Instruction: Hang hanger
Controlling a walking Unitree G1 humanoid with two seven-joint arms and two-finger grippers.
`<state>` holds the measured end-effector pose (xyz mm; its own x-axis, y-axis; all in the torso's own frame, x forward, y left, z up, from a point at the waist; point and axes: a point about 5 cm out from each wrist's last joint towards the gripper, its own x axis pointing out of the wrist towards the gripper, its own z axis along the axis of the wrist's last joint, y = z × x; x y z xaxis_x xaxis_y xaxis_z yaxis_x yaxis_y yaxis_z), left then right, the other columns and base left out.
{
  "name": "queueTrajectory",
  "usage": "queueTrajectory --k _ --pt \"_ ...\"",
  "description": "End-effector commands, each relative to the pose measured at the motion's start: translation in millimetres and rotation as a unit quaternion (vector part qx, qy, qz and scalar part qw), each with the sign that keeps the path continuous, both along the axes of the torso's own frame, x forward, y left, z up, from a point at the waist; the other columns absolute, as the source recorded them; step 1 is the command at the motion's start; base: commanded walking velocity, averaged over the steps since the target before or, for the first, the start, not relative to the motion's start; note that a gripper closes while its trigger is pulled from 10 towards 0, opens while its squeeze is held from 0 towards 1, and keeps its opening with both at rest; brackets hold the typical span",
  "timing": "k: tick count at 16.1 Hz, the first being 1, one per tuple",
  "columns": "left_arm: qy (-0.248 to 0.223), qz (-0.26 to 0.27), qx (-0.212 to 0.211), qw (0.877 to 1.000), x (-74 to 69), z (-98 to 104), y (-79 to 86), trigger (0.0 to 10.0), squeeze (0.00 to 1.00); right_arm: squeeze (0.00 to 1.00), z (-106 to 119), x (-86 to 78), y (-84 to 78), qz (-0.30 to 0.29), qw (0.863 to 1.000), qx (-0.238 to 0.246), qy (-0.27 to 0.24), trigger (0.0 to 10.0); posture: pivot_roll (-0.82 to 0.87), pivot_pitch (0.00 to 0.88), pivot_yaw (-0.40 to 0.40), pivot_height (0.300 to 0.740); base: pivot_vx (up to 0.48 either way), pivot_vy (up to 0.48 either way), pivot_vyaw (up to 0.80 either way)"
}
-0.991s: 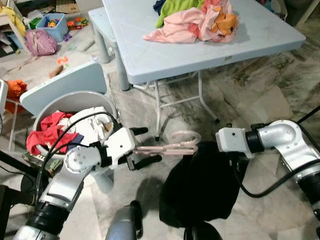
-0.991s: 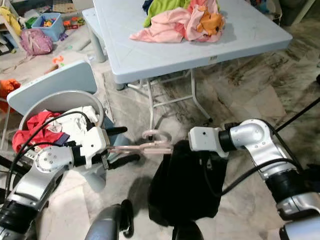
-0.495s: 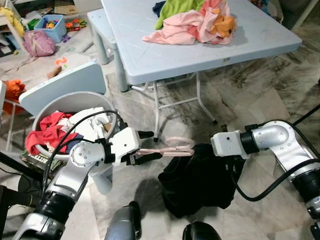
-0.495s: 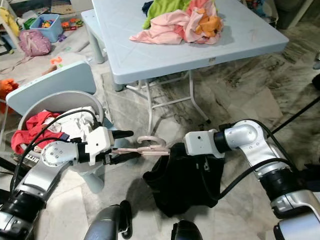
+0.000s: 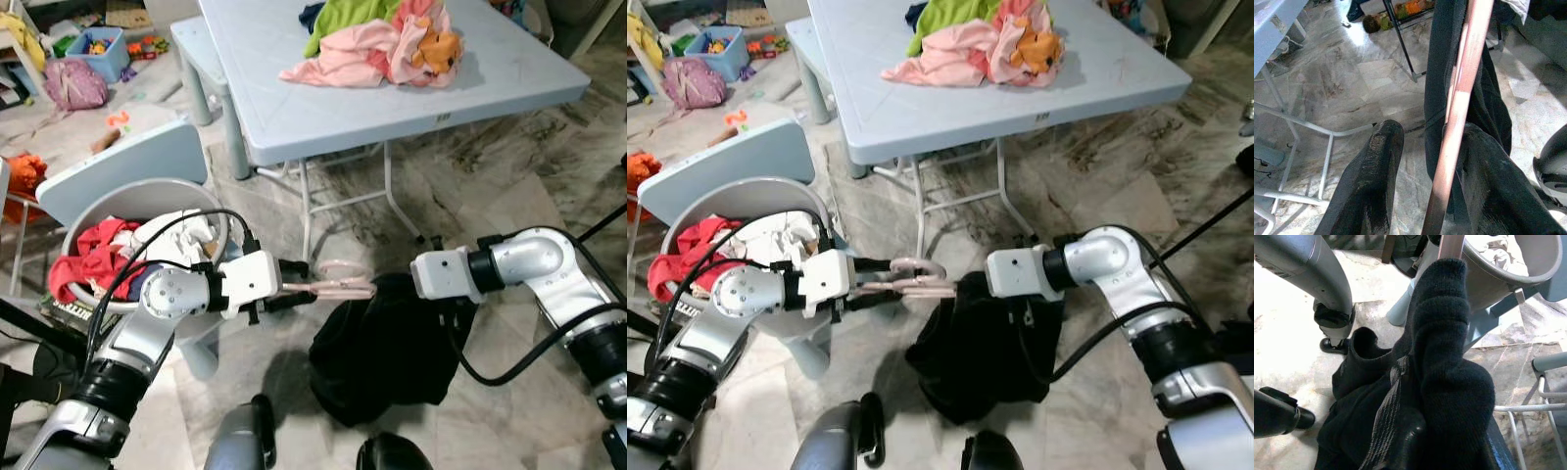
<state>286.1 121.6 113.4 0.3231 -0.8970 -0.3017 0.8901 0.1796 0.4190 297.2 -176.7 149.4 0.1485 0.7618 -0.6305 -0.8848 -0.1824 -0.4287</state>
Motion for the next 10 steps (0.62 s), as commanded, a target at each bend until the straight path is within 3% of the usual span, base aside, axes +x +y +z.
queueTrajectory --k 1,10 --pt "-0.001 -0.028 0.009 1.000 -1.3 -2.4 -11.9 0.0 0.00 0.00 25.1 3.6 21.6 0.052 0.995 0.053 -0.061 10.0 -0.08 0.102 -0.033 0.740 0.000 0.000 0.00" --pt "-0.005 -0.034 0.022 0.999 3.8 -5.7 -11.7 0.0 0.00 0.00 34.5 17.1 31.2 0.036 0.987 0.080 -0.134 10.0 -0.08 0.099 -0.037 0.740 0.000 0.000 0.00"
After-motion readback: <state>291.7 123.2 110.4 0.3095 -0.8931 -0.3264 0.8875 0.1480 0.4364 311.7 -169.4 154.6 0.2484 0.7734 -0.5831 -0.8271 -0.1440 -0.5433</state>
